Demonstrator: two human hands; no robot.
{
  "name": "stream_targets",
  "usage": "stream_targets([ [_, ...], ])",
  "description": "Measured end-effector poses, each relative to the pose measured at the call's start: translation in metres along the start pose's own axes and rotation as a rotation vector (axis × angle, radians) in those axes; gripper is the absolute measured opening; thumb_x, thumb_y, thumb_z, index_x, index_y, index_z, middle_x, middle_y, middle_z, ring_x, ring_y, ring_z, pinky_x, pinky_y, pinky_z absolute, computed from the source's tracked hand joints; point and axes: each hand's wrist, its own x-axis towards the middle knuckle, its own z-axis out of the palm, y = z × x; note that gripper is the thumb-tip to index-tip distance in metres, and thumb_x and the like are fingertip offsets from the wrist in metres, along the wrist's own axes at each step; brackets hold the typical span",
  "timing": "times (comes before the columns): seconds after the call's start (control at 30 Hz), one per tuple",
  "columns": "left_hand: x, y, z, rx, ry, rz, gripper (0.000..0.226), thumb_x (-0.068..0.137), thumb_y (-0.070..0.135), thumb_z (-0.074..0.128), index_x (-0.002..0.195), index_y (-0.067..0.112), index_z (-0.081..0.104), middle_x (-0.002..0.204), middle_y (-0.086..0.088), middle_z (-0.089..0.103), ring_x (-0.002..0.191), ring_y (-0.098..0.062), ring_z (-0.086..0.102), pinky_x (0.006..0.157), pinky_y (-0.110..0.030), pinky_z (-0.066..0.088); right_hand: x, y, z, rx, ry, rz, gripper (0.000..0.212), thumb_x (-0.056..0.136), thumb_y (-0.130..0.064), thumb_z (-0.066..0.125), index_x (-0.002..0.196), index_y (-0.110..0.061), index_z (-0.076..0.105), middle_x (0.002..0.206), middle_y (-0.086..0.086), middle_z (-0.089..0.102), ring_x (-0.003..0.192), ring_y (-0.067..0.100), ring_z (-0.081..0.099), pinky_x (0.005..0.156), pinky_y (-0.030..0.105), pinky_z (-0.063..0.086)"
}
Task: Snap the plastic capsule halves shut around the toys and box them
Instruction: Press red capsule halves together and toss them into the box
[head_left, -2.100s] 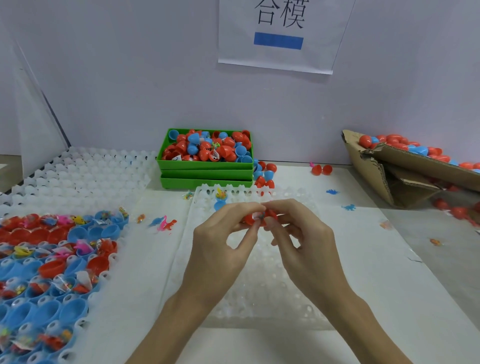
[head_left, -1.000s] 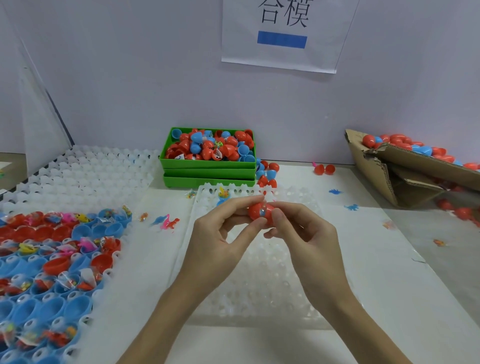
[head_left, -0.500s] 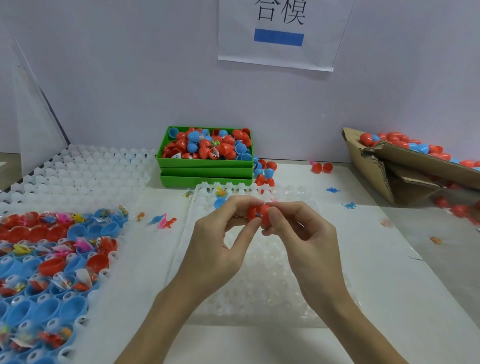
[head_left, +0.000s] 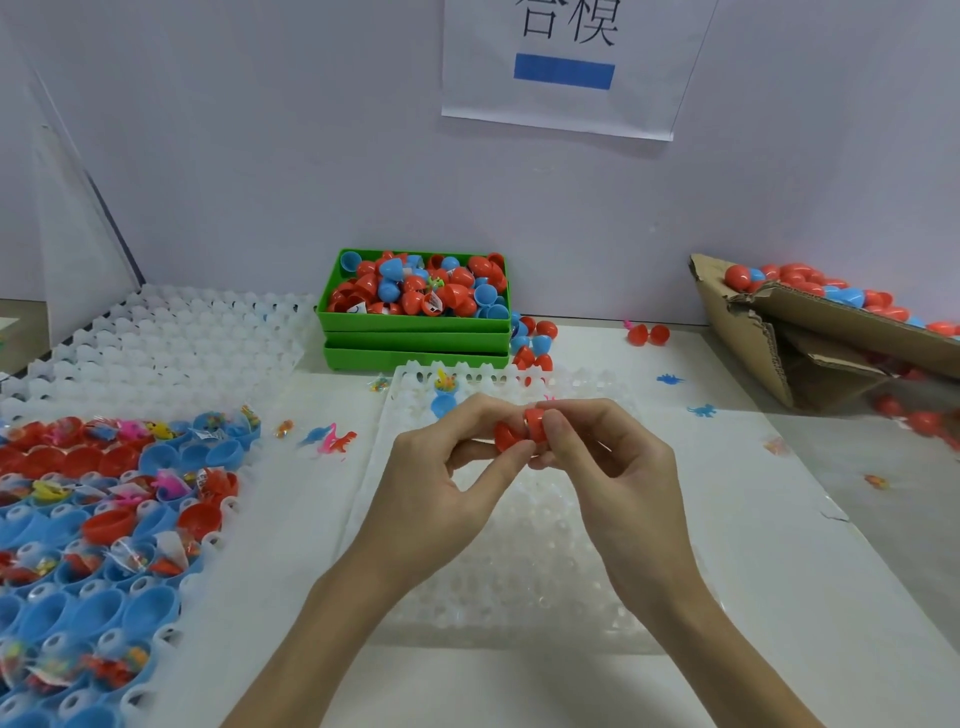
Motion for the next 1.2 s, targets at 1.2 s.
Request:
stream_targets([
  [1.2, 0.004, -0.007, -0.004, -0.282, 0.226, -0.252, 0.005, 0.092, 0.013, 0.079, 0.092, 0.012, 0.074, 0.093, -0.003, 0.081, 0.086, -0.024, 0.08, 0.078, -0.037, 0.066, -0.005, 0.006, 0.01, -0.084, 0.029, -0.127, 0.011, 0.093, -0.019, 0.074, 0.104, -0.017, 0.074, 0.094, -0.006, 0.077, 0.09, 0.02, 0.077, 0.08, 0.024, 0.06],
])
